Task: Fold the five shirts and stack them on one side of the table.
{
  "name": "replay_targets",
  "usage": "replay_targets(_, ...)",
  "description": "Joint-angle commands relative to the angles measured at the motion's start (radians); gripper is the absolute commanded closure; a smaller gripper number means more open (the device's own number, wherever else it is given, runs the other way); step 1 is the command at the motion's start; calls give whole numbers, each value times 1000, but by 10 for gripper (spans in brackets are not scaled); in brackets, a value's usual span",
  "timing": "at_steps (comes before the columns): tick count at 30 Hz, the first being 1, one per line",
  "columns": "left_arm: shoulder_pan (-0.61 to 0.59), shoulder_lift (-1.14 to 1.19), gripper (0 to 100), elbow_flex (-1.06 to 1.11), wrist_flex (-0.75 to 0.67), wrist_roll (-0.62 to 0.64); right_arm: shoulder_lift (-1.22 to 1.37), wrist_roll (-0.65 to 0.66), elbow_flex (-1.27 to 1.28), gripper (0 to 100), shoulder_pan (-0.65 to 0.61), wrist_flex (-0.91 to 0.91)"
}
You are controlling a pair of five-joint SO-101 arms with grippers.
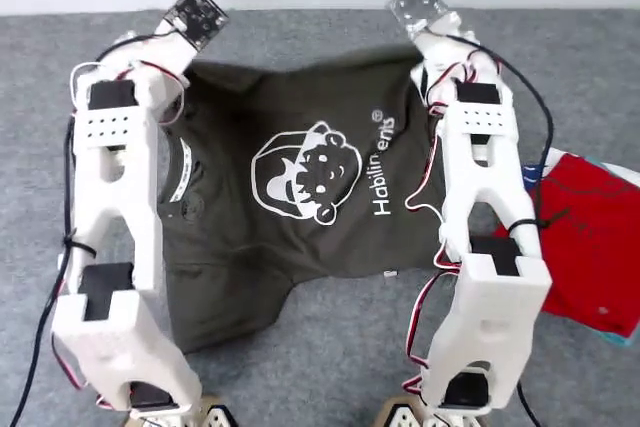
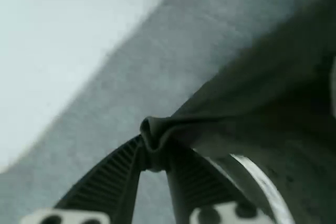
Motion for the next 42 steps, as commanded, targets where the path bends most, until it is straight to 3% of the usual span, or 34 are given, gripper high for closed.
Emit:
replay_targets(1,21,-132,986,-51,278,-8,-136,14,-69,989,24,243)
replay_targets(7,35,-193,986,-51,641,-118,-171,104,-69,989,33,541)
replay_targets(10,29,-209,986,-44,747,-127,-173,138,-72,989,44,661)
replay_targets(16,37,-348,987,186,746,-133,-174,140,-72,989,70,878)
replay_targets(23,66,-617,987,579,744,-247,-174,193,-74,988,94,1101)
replay_targets(34,126,-845,987,949,741,-249,-208,210,-48,988,125,1112)
replay_targets(42,117,-868,986,1009,700,-247,-209,241,43,979,122,1109)
